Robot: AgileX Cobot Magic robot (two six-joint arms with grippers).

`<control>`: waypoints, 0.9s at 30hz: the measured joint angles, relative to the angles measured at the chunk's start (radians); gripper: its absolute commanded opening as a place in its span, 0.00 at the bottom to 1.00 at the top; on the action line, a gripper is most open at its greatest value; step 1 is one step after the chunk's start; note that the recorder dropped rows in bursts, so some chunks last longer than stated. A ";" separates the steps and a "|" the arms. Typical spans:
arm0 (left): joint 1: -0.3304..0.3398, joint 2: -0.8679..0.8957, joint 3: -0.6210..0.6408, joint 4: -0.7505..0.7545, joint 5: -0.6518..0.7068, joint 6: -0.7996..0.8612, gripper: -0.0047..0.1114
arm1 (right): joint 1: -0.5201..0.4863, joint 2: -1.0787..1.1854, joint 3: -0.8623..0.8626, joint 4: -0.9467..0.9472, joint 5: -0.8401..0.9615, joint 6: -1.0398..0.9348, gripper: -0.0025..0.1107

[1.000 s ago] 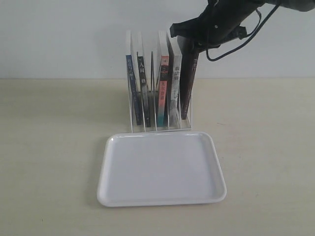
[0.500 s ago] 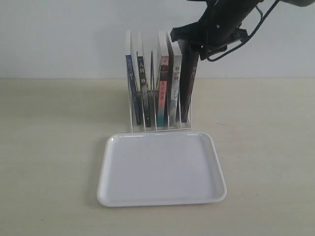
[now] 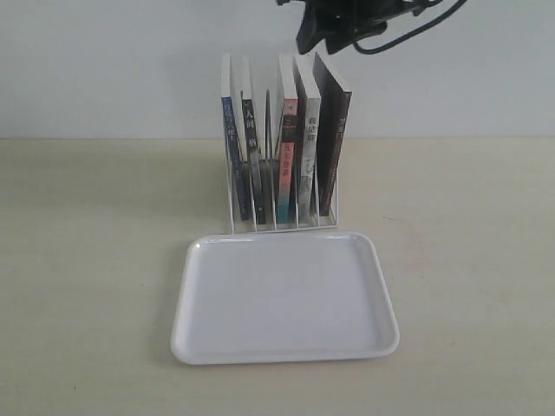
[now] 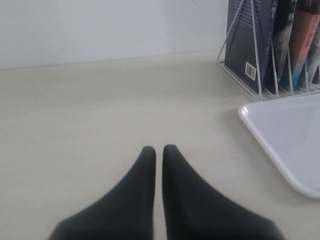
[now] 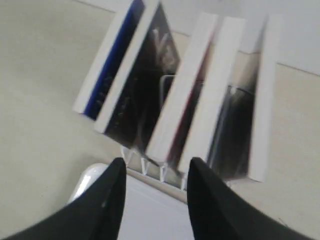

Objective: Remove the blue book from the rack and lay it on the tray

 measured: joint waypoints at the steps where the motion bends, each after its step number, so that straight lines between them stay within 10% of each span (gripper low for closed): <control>1: 0.000 0.000 0.000 0.000 0.000 0.000 0.08 | 0.021 0.000 0.000 0.000 -0.006 -0.002 0.36; 27: 0.000 0.000 0.000 0.000 0.000 0.000 0.08 | 0.084 0.121 -0.001 -0.186 -0.084 0.264 0.36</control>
